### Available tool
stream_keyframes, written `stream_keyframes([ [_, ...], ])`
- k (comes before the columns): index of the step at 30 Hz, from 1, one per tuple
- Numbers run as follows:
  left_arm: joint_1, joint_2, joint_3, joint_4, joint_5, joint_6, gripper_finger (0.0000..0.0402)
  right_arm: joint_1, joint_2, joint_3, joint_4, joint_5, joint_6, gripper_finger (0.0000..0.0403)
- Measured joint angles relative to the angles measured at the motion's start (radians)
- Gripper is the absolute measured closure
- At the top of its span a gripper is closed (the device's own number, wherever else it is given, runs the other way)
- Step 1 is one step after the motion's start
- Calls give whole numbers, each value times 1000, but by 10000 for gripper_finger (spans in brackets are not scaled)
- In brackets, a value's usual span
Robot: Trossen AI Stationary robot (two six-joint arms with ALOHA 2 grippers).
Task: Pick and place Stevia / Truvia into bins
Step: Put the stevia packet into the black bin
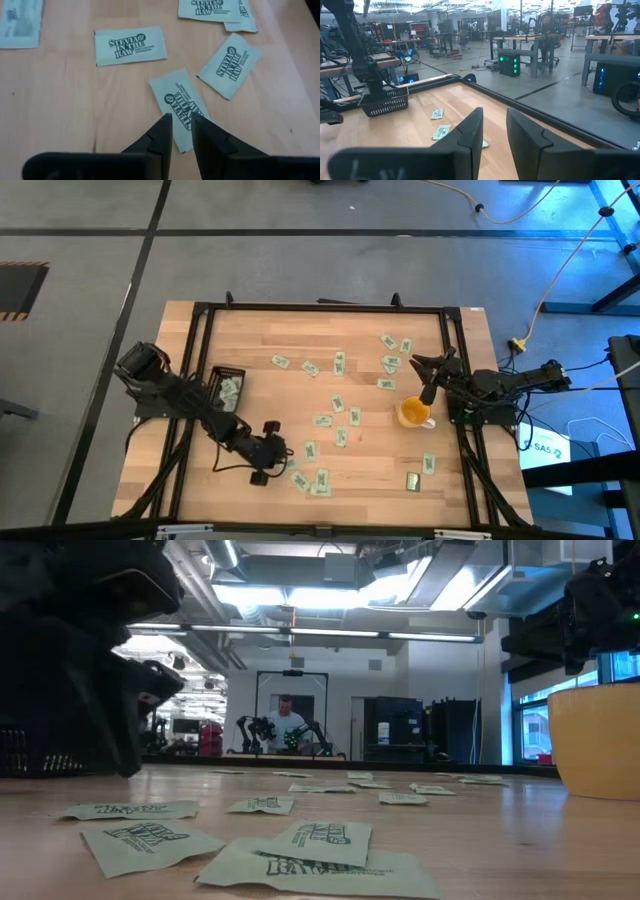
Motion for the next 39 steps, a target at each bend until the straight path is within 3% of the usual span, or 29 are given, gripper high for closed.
stream_keyframes([
  [7,-39,0,0,32,-84,26,338,0,0,0,0,0,1,313],
  [14,-39,18,0,44,-72,30,336,0,0,0,0,0,1,313],
  [21,-38,125,20,94,-46,19,335,0,0,0,0,0,1,313],
  [30,-38,185,54,92,-47,-9,369,0,0,0,0,0,1,313],
  [39,-34,126,45,62,-41,-9,395,0,0,0,0,0,-1,313],
])
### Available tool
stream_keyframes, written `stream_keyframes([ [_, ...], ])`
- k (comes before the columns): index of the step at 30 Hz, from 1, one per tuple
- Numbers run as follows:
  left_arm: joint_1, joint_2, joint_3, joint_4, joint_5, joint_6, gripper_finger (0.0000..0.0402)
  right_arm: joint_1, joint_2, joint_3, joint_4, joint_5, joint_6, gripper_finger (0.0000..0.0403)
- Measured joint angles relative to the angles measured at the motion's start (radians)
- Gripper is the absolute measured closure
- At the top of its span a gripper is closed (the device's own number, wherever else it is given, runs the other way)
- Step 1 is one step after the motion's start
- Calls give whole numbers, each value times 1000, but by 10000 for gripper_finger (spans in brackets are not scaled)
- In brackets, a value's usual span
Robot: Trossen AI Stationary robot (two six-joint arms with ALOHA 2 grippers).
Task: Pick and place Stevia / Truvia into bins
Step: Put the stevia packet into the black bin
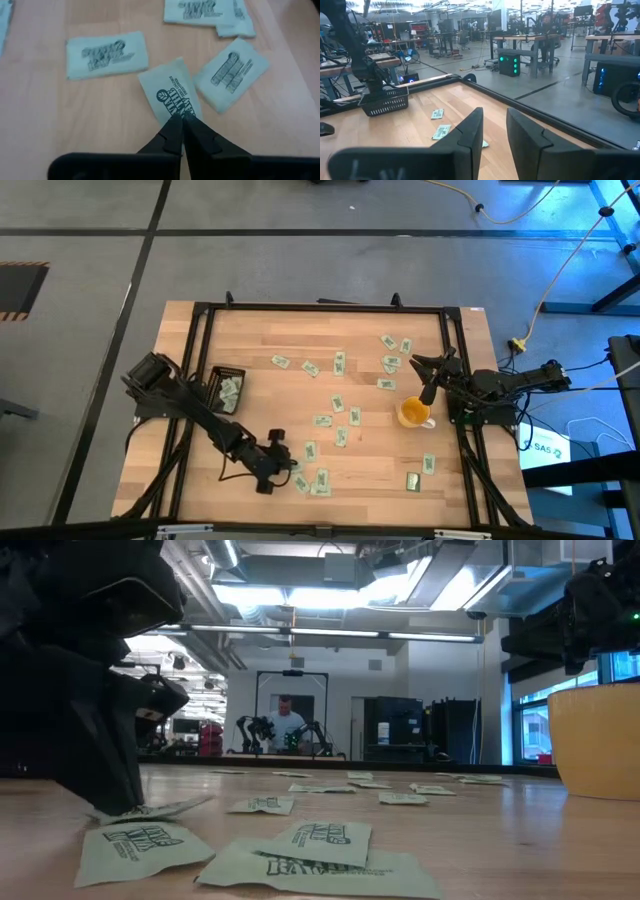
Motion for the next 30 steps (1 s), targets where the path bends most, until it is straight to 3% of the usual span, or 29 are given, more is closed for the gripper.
stream_keyframes([
  [3,12,-62,-5,-40,1,-16,398,0,0,0,0,0,0,313],
  [6,32,-156,0,-95,-73,-115,398,0,0,0,0,0,1,313],
  [13,60,-361,-1,-559,-283,-357,399,0,0,0,0,0,2,313],
  [18,65,-476,-1,-919,-413,-686,397,0,0,0,0,0,4,313],
  [22,65,-517,-1,-1105,-492,-935,399,0,0,0,0,0,4,313],
  [30,89,-501,-1,-1316,-426,-1236,399,0,0,0,0,0,6,313],
])
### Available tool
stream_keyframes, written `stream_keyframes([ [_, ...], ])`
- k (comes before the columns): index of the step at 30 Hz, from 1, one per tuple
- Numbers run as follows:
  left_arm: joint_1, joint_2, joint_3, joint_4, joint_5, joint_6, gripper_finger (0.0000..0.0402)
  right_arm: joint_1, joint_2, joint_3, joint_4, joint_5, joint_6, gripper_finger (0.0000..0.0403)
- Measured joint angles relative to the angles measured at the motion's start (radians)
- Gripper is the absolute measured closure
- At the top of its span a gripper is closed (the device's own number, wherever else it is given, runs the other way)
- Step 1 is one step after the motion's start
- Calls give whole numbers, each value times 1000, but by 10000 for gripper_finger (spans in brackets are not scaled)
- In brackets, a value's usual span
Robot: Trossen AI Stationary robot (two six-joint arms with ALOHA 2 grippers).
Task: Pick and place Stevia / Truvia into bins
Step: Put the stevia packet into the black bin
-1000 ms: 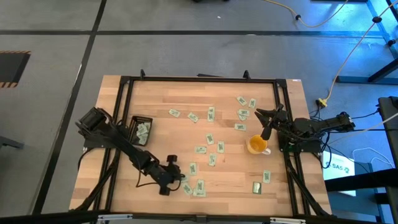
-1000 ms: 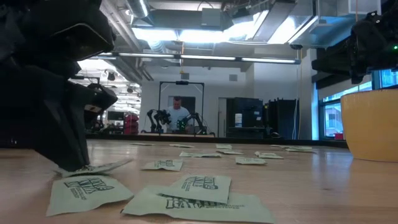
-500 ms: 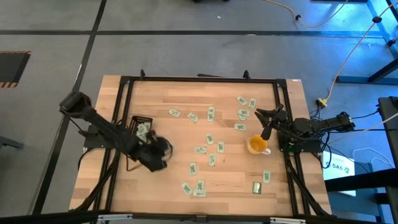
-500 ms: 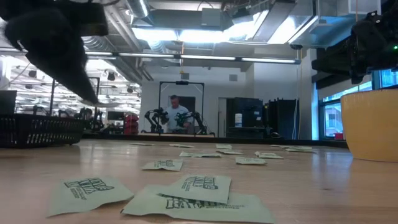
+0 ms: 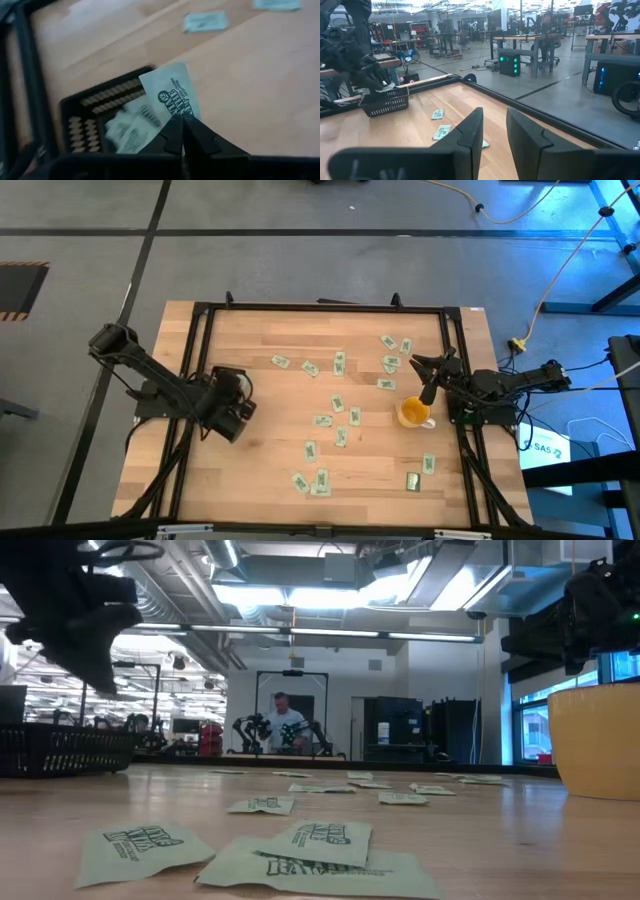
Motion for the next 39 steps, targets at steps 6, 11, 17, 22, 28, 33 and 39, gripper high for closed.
stream_keyframes([
  [6,41,1,0,-64,96,-60,397,0,0,0,0,0,1,313],
  [11,82,1,0,-63,190,-56,398,0,0,0,0,0,1,313],
  [17,124,1,0,-63,236,-14,398,0,0,0,0,0,1,313],
  [22,147,1,0,-61,255,-10,397,0,0,0,0,0,1,313],
  [28,173,61,0,-61,277,16,397,0,0,0,0,0,0,313],
  [33,185,128,0,-60,274,26,396,0,0,0,0,0,1,313],
  [39,198,167,0,-60,272,41,393,0,0,0,0,0,1,313],
])
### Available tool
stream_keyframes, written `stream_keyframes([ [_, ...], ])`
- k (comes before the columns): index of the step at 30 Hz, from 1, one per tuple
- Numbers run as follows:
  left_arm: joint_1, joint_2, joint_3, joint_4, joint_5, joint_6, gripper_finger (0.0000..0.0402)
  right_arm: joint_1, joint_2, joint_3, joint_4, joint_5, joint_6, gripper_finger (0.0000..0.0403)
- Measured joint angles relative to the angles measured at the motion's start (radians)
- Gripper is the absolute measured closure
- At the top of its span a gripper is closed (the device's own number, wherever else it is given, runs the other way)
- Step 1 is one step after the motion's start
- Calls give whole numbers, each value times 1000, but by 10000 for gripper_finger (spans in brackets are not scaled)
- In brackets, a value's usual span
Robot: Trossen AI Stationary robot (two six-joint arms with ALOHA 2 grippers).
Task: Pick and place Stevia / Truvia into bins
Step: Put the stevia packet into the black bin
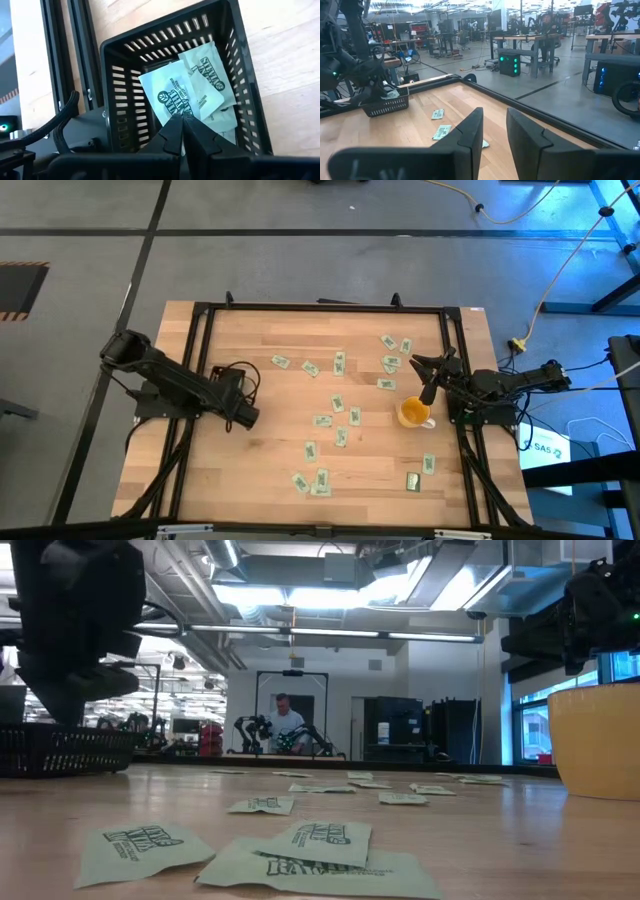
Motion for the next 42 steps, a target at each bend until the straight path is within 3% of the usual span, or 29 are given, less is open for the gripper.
stream_keyframes([
  [17,61,1,9,-6,6,121,354,0,0,0,0,0,-5,313],
  [22,95,1,86,-4,-66,241,350,0,0,0,0,0,-6,313],
  [30,242,1,225,67,-132,606,340,0,0,0,0,0,-8,313],
  [36,407,1,238,334,-48,1014,319,0,0,0,0,0,-8,313],
  [42,518,1,238,589,42,1297,316,0,0,0,0,0,-8,313],
])
